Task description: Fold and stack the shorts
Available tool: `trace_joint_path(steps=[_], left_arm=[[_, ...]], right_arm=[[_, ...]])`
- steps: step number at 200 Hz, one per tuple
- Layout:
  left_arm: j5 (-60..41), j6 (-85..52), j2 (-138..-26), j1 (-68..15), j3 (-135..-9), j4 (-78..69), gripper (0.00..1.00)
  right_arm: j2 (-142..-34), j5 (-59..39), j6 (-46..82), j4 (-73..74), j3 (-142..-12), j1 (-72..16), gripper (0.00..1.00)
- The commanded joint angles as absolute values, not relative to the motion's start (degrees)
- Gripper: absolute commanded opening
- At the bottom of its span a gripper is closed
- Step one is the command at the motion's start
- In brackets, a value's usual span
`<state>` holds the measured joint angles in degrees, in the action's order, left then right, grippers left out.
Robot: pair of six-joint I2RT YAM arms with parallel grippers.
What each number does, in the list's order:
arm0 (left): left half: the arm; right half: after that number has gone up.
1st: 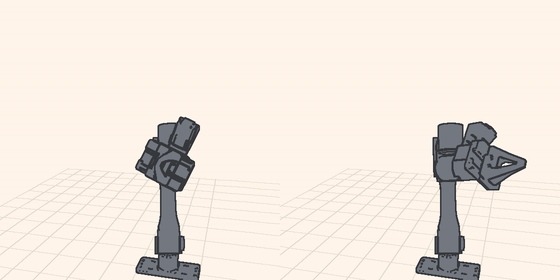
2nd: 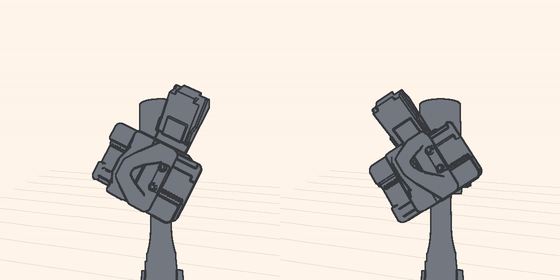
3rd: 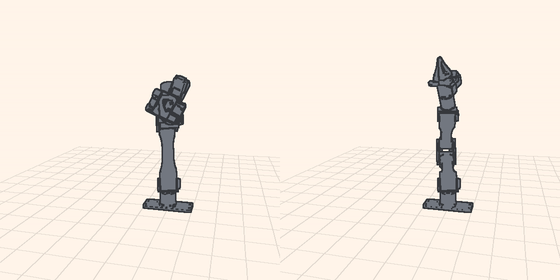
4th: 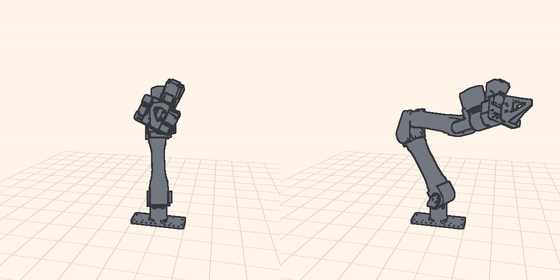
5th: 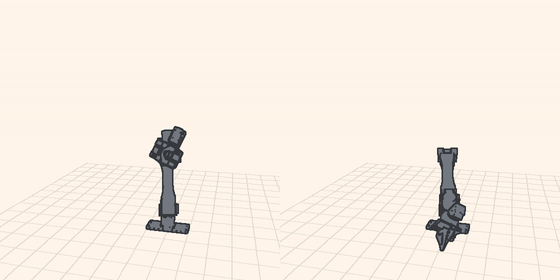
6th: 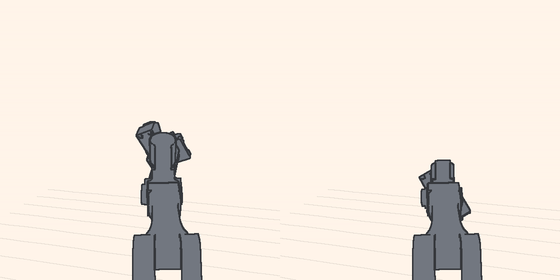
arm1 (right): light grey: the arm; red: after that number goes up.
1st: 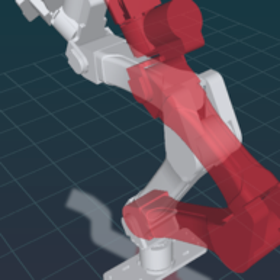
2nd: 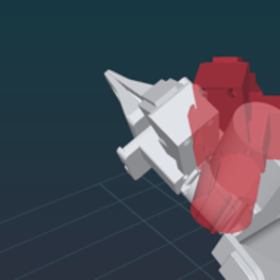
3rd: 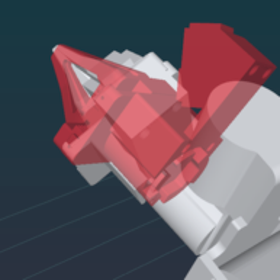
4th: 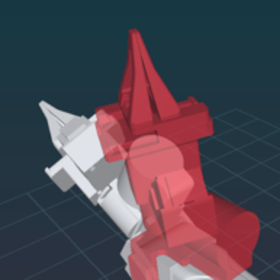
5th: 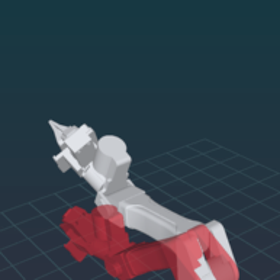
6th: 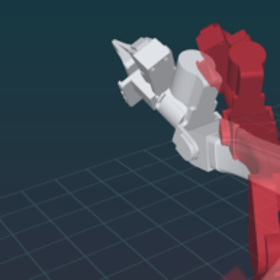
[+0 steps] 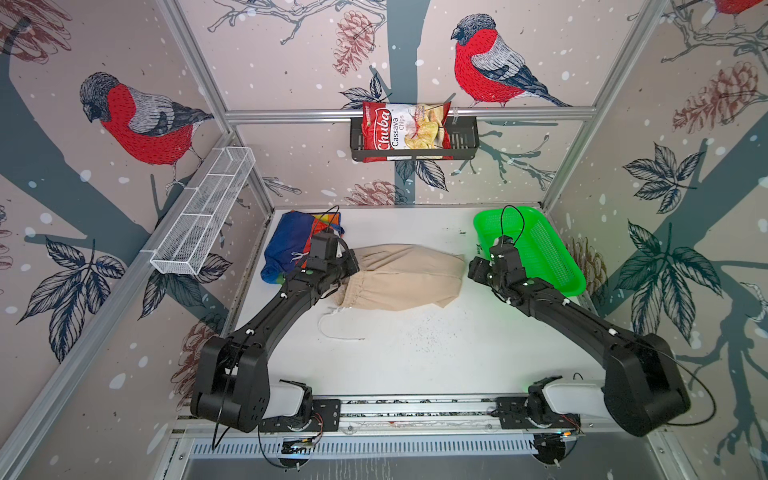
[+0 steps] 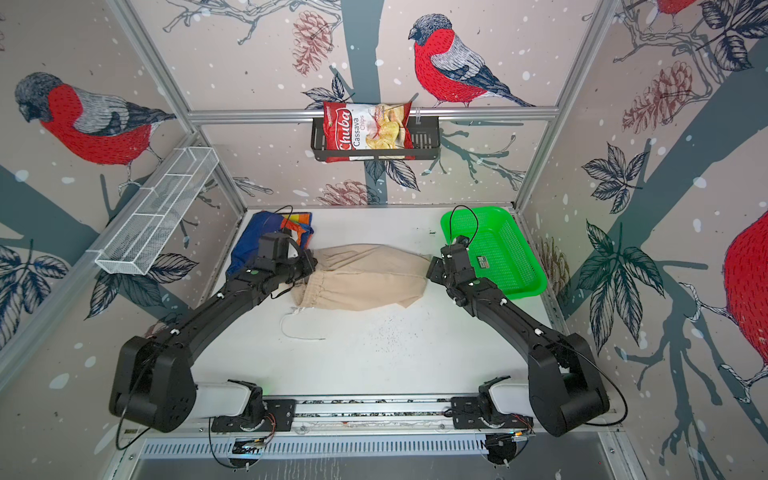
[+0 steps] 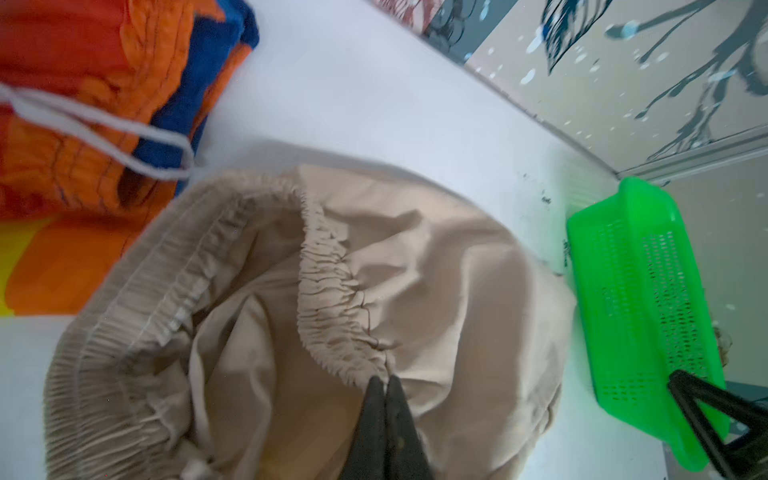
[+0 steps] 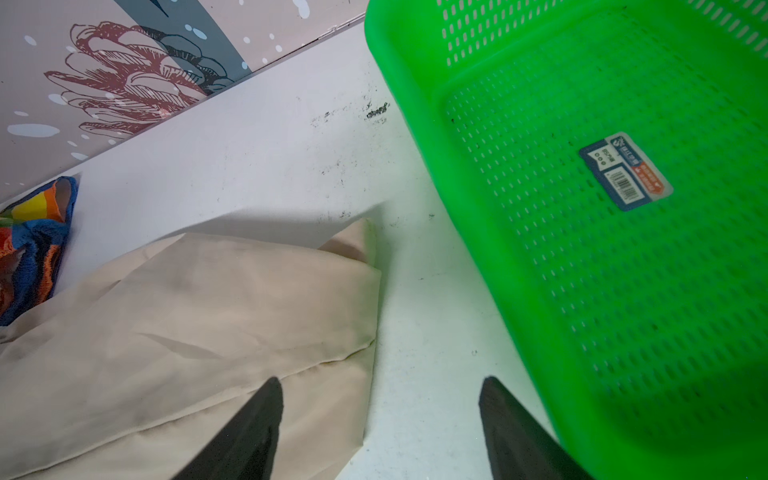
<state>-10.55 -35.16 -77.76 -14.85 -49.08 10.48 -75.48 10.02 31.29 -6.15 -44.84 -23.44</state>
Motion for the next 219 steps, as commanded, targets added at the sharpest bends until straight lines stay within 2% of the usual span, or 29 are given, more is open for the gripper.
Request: trace_joint_path(steps=[1,14,17,21,36,50,64,85,94,104,114,123,132,159,191,219], left_arm=[[-13.36,-37.5,-77.98,-14.86,-43.59,7.31,0.0],[-14.44,-38.68,-79.08,-14.95,-40.8,5.04,0.0],[-14.73,-38.95,-79.36,-14.94,-40.33,4.49,0.03],[-15.11,-39.15,-79.84,-14.94,-39.85,3.78,0.08],[-16.42,-39.77,-81.42,-15.03,-38.7,1.4,0.42],[-17.14,-40.06,-82.58,-15.13,-38.5,-0.17,0.6],[-17.28,-40.42,-83.34,-15.29,-38.4,-1.57,0.68],[-18.26,-41.37,-84.3,-15.3,-38.02,-4.63,0.7],[-19.1,-41.96,-84.91,-15.5,-37.63,-6.74,0.68],[-20.38,-43.16,-85.89,-15.64,-37.11,-9.55,0.61],[-22.27,-44.57,-87.11,-15.82,-36.53,-13.0,0.5],[-23.79,-46.0,-88.15,-15.93,-36.42,-15.43,0.2],[-25.13,-47.18,-88.74,-15.96,-37.12,-16.7,0.0],[-26.24,-45.24,-86.0,-15.82,-46.11,-9.52,0.0],[-19.44,-38.71,-78.97,-14.76,-60.34,6.21,0.0],[-20.26,-37.77,-74.11,-11.6,-61.83,8.38,0.0]], right_arm=[[-75.55,9.67,31.22,-5.34,-44.6,-23.38,0.75],[-75.75,9.58,31.27,-5.41,-44.71,-23.38,0.75],[-75.83,9.51,31.24,-5.38,-44.71,-23.38,0.75],[-75.85,9.49,31.28,-5.39,-44.77,-23.39,0.75],[-75.98,9.4,31.3,-5.49,-44.94,-23.38,0.75],[-76.19,9.34,31.29,-5.56,-45.13,-23.38,0.75],[-76.2,9.4,31.29,-5.62,-45.25,-23.42,0.75],[-76.53,9.49,31.29,-5.53,-45.18,-23.39,0.75],[-76.8,9.36,31.36,-5.54,-45.25,-23.42,0.75],[-77.22,9.18,31.39,-5.54,-45.3,-23.54,0.75],[-77.58,9.06,31.49,-5.44,-45.48,-23.49,0.75],[-77.77,9.05,31.57,-5.4,-45.56,-23.55,0.75],[-77.79,9.14,31.5,-5.48,-45.72,-23.45,0.75],[-76.93,9.6,30.65,-5.97,-45.94,-23.04,0.75],[-75.4,9.71,28.64,-4.76,-45.0,-23.67,0.81],[-76.15,9.43,26.69,-3.41,-44.45,-26.19,0.84]])
